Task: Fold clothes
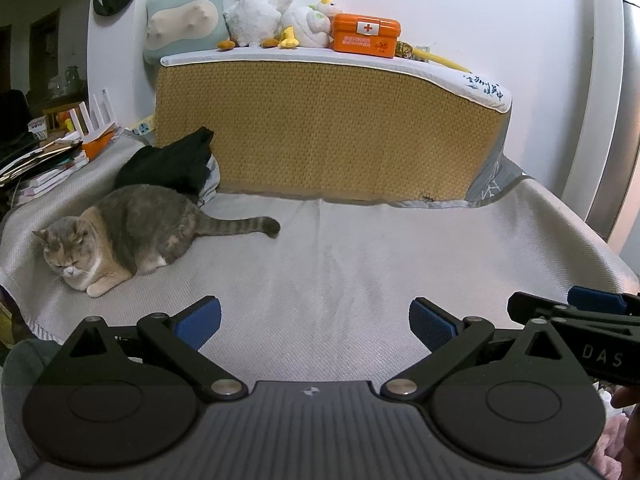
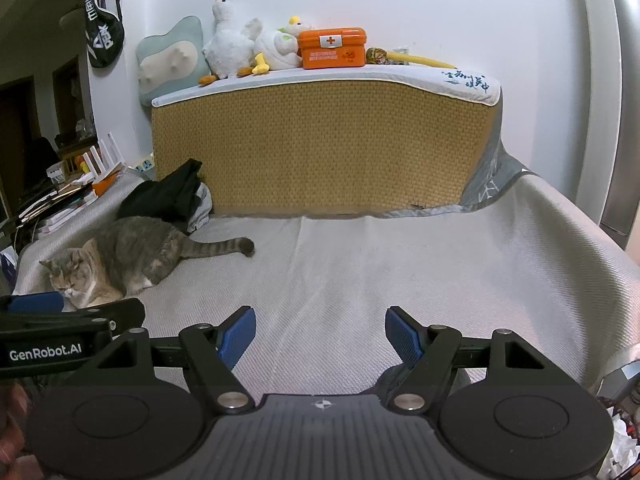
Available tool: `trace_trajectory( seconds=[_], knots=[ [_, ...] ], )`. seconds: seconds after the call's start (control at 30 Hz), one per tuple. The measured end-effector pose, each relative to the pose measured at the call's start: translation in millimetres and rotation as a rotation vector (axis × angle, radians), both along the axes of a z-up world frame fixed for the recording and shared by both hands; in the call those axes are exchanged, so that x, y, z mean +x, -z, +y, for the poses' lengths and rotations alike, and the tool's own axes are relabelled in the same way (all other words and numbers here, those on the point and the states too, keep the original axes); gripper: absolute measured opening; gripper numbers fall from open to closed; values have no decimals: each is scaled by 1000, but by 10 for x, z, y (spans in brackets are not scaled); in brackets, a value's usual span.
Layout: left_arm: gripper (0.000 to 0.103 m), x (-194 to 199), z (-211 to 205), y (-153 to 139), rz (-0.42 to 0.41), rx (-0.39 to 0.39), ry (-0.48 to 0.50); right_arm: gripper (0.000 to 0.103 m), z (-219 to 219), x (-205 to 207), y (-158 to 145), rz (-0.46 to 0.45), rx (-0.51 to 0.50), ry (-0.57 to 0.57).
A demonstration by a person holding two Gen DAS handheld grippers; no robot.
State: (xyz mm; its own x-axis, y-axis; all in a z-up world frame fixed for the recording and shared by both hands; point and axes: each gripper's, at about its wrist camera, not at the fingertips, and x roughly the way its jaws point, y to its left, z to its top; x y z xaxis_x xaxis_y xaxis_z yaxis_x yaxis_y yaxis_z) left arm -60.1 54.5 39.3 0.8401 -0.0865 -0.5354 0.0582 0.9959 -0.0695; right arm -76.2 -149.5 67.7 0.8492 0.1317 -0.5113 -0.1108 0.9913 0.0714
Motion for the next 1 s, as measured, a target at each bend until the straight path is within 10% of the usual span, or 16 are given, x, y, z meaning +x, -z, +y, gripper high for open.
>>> trace_trajectory(
  seconds=[1.0],
  knots=[
    [103,-22,-9,-2,18,16,-6,76,-20,-24,53,-9,-27,34]
  ],
)
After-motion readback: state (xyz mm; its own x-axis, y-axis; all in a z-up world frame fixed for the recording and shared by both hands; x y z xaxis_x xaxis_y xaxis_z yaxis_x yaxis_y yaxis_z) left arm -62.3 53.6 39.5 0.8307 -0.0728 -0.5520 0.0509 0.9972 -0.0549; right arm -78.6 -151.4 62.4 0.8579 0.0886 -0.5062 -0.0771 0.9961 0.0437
